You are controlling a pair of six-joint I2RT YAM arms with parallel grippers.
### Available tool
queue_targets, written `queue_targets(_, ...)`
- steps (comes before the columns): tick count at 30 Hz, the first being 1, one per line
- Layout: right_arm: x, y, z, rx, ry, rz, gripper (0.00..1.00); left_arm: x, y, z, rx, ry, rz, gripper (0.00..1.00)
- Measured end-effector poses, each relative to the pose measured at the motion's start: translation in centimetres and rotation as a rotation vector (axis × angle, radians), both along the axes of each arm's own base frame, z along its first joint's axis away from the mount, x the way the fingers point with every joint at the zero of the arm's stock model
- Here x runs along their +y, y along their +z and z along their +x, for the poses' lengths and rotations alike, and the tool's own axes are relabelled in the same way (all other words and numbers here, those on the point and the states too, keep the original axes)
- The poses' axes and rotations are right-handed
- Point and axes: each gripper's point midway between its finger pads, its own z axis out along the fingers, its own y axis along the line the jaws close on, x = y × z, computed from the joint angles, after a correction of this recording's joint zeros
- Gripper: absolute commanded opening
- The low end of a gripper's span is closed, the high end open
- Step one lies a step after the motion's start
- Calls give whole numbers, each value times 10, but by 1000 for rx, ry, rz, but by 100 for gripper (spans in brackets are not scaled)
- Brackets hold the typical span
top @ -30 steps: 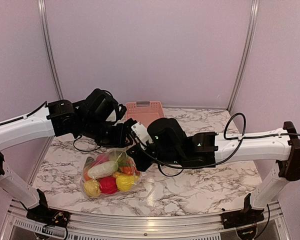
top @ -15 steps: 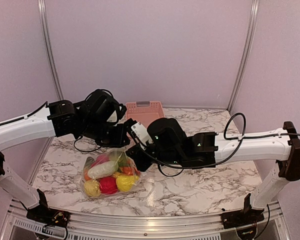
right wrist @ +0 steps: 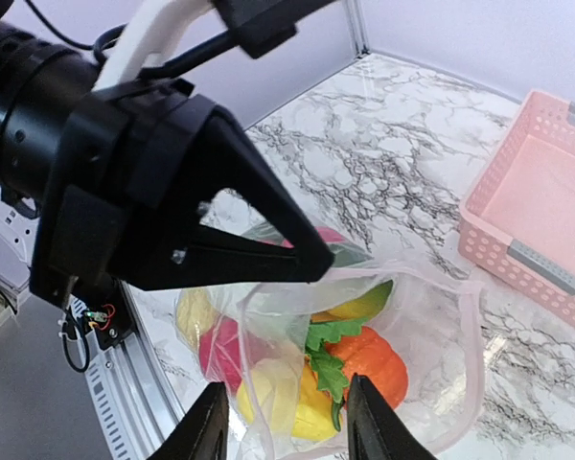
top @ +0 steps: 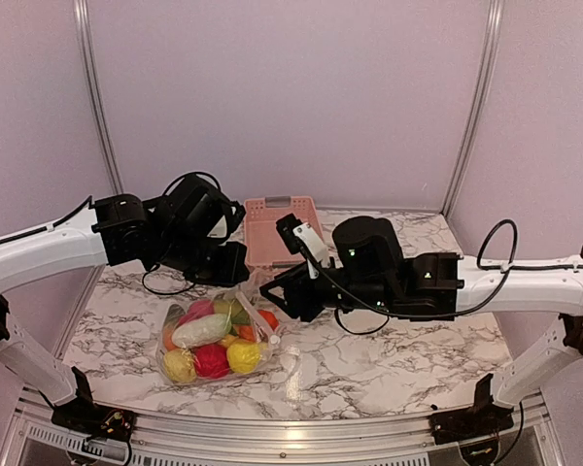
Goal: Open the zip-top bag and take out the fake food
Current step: Open the zipper of the food storage bag at the center of the board, then pick up the fake vegetable from the zipper food storage bag.
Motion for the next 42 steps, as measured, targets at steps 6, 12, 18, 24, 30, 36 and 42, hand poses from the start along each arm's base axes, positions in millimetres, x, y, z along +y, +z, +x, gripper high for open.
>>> queue_targets(6,-16,-17,19,68,-12,23,35,-7,3,-3,-8,-19,-19,0)
queue_targets(12,-14,-60,22,137,31,-8,38,-16,8,-6,-23,-36,-51,0)
queue_targets(18,-2,-82,30,167,59,4,38,-23,10,-6,-36,-38,-85,0)
queue_targets(24,12,-96,33,209,67,41,39,-24,9,-6,-35,-26,-107,0)
queue_targets(30,20,-94,39,241,38,101,39,-24,12,-6,-39,-23,-120,0)
queue_targets(36,27,-83,45,259,12,182,37,-25,14,-5,-41,-14,-134,0)
queue_targets(42,31,-97,47,301,-5,184,34,-25,14,-5,-41,-12,-137,0)
